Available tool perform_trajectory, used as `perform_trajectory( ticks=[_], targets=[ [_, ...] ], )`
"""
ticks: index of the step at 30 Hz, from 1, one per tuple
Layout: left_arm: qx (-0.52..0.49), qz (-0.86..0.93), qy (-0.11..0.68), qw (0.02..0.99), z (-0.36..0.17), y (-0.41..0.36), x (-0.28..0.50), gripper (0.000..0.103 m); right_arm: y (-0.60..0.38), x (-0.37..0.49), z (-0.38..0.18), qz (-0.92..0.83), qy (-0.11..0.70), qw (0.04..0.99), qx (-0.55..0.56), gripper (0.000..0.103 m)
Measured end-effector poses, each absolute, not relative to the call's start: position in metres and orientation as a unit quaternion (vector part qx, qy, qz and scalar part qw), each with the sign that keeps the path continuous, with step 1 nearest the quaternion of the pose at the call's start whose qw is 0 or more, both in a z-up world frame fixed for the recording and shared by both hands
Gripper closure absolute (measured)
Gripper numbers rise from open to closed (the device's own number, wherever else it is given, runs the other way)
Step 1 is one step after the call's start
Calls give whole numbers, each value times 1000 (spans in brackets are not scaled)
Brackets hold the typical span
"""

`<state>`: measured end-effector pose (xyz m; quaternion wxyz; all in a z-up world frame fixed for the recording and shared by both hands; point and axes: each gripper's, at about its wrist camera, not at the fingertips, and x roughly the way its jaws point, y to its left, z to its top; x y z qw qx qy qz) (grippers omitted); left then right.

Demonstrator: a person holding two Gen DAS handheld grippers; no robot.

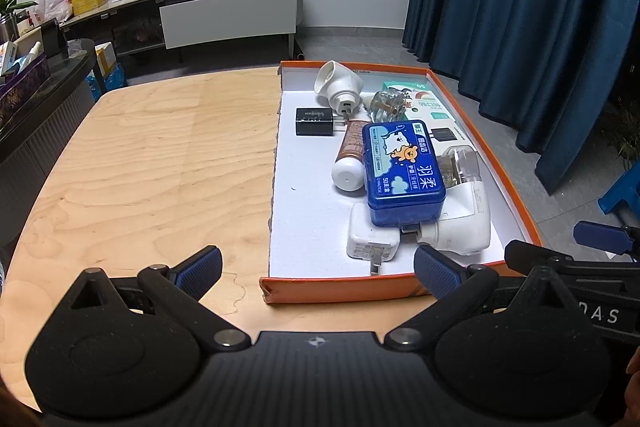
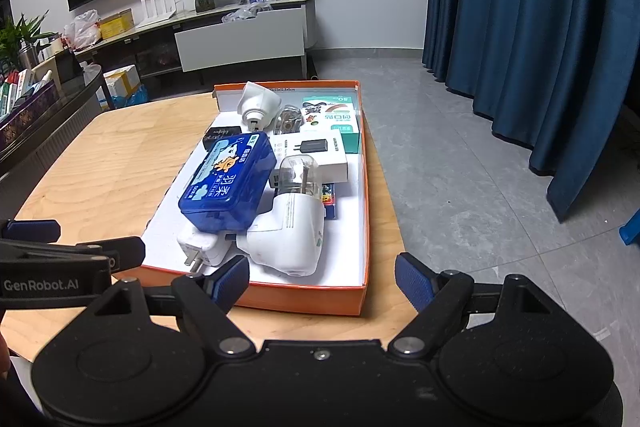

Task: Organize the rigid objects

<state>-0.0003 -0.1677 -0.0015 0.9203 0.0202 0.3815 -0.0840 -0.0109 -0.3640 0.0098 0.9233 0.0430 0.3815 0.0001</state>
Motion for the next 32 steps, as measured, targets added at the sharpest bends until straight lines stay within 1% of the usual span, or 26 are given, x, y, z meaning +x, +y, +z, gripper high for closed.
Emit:
perform_trajectory(
  ticks=[32],
  targets=[
    [19,-85,377,922,-3,-168,5,0,-360,-8,6,0,385,922,43,9]
  ],
)
